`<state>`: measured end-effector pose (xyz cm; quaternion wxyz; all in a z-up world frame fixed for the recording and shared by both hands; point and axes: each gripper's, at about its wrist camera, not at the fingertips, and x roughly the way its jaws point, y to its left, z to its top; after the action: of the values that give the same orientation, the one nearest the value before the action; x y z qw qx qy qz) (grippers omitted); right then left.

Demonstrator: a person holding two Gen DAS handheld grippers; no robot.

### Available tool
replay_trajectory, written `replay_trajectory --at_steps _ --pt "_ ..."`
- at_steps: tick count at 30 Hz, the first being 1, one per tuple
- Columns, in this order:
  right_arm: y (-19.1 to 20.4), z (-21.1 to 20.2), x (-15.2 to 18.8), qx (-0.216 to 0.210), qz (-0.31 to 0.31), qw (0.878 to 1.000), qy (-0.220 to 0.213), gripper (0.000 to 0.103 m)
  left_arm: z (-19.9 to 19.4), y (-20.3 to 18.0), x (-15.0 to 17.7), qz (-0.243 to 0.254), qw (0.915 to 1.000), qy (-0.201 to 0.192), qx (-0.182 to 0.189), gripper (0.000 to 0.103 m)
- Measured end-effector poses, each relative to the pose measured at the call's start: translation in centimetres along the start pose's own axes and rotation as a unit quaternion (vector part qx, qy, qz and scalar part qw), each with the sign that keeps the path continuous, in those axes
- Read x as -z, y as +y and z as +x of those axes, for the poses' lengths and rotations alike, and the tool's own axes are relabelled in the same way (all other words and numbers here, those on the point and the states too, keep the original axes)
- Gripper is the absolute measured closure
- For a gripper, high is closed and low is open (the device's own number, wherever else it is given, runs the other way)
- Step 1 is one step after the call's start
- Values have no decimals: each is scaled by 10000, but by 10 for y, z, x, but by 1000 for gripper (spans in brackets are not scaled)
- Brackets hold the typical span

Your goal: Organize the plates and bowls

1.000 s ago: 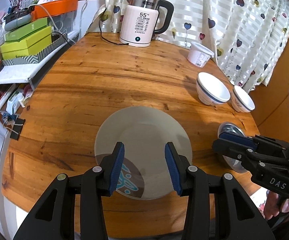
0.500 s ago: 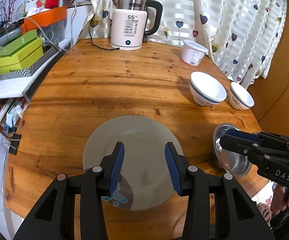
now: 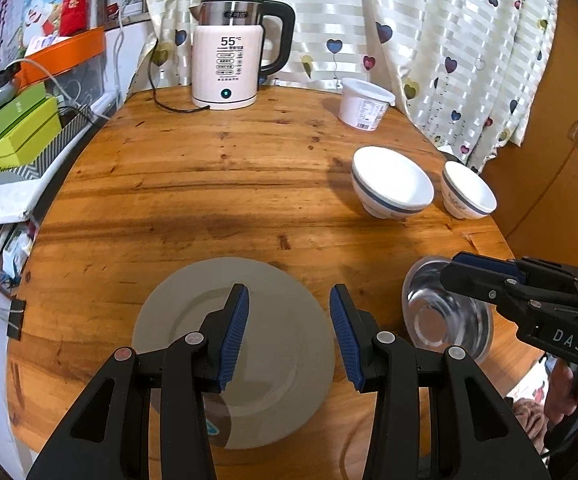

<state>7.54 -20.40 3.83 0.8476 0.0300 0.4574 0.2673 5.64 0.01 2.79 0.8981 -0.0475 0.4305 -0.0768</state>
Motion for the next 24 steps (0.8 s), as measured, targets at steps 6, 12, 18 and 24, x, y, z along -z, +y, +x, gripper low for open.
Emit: replay_trajectory --at_steps 6,12,18,24 --pt "-12 -4 -2 43 126 9999 -50 79 7 -9 -6 105 9999 55 12 60" --pt "-30 -4 -2 91 345 9993 -69 73 20 -16 -13 168 9997 144 56 60" --pt "-47 -2 -6 179 508 9985 -94 69 34 -24 -23 250 9993 218 161 60" --pt "-65 1 -16 274 678 9973 -90 69 47 -30 -35 297 9985 320 336 60"
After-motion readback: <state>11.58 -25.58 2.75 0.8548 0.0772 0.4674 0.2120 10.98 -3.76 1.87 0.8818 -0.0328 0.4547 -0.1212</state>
